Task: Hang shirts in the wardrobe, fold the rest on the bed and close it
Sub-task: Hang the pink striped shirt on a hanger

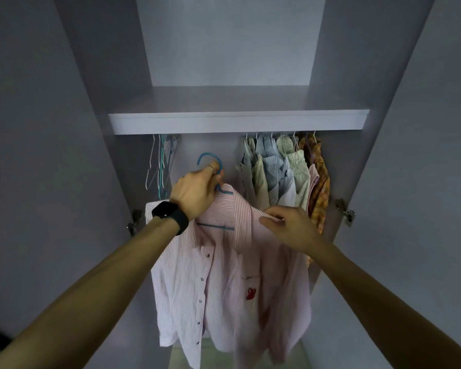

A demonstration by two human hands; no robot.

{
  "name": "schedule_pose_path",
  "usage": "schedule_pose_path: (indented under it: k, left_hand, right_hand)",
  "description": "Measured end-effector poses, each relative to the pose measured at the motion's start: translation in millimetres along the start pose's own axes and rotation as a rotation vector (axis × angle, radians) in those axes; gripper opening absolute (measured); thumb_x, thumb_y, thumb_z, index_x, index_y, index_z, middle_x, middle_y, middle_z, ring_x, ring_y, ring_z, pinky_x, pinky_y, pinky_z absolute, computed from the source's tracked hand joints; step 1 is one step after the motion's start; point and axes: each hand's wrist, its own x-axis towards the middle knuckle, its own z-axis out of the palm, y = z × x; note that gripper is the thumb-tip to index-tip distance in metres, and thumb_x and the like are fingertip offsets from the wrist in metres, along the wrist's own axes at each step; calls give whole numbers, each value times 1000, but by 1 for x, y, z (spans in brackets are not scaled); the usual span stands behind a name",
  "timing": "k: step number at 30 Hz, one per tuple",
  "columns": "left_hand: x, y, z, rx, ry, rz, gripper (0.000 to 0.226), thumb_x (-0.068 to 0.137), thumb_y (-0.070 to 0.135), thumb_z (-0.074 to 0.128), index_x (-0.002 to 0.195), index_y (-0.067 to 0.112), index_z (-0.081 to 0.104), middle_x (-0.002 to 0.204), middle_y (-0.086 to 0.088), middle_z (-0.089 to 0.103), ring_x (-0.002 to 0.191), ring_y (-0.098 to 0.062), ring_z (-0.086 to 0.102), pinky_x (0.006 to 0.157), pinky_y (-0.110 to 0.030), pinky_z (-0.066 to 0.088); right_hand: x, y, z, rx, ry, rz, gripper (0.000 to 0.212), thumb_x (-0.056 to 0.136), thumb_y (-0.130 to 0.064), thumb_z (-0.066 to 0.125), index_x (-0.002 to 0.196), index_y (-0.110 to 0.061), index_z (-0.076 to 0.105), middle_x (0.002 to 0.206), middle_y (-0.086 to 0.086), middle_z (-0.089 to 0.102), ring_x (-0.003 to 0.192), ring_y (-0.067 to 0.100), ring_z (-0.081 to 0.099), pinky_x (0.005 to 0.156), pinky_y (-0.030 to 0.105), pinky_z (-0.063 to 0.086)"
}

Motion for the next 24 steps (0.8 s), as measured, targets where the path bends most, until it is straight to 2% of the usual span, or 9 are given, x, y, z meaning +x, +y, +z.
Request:
schedule_pose_path:
  k: [4,8,13,15,16,18,21,23,24]
  left_hand:
    - [9,-8,3,68,-25,33,12,105,37,35,114,30,38,89,-10,69,77,-41,63,62,-37,41]
    - [5,-8,12,148,-124,-1,17,106,40,29,116,29,36,85,-9,71,80,-41,65,79,-45,43]
    - [-8,-2,22,33,-160,28,19,106,35,36,119,24,44,86,-6,72,79,-36,66,67,-35,45]
    - [-11,-3,21,-91,-197,57,15,106,30,40,114,19,48,84,2,70,78,-29,67,62,-27,46]
    - [-13,-4,20,-134,-207,73,13,106,28,42,110,17,50,81,6,67,76,-27,67,59,-23,43]
    - [-14,-1,21,-161,-200,116,13,106,26,44,105,15,52,80,8,63,76,-26,65,60,-25,38]
    - [-14,10,31,-89,-188,141,19,106,29,42,112,15,53,87,-3,71,78,-31,65,63,-32,43]
    - [-12,16,36,-60,-171,101,21,106,33,39,119,20,50,92,-4,73,80,-33,66,64,-37,50]
    - [-11,18,36,-50,-154,90,21,106,34,38,121,22,48,93,-3,73,81,-33,66,64,-37,50]
  right_hand:
    - [-11,8,0,-77,87,-64,25,102,-30,55,78,-23,60,61,-14,47,58,5,48,58,12,32]
    - [-18,14,2,-102,27,30,29,104,-34,50,76,-28,53,61,-11,51,60,0,53,57,15,38]
    - [-20,22,-1,281,-88,331,39,100,-32,59,63,-40,64,58,-15,54,57,-1,50,60,14,39]
    - [-18,23,-14,373,-274,446,17,92,-47,64,78,-49,74,77,-20,69,76,-8,62,73,9,44]
    - [-17,26,-19,405,-353,508,16,85,-56,65,92,-46,76,90,-23,72,89,-11,63,82,7,43]
    - [-13,32,-25,359,-372,561,42,83,-62,62,102,-29,78,89,-21,68,87,-8,61,84,14,43]
    - [-8,25,-12,8,-38,417,37,97,-49,57,85,-17,72,76,-7,63,76,12,60,74,31,48]
    - [-8,7,4,17,221,256,25,96,-39,61,94,-19,77,87,-4,71,83,15,66,76,32,52]
    - [-10,-2,10,29,252,179,22,95,-35,66,101,-19,78,93,-3,73,88,14,66,80,30,52]
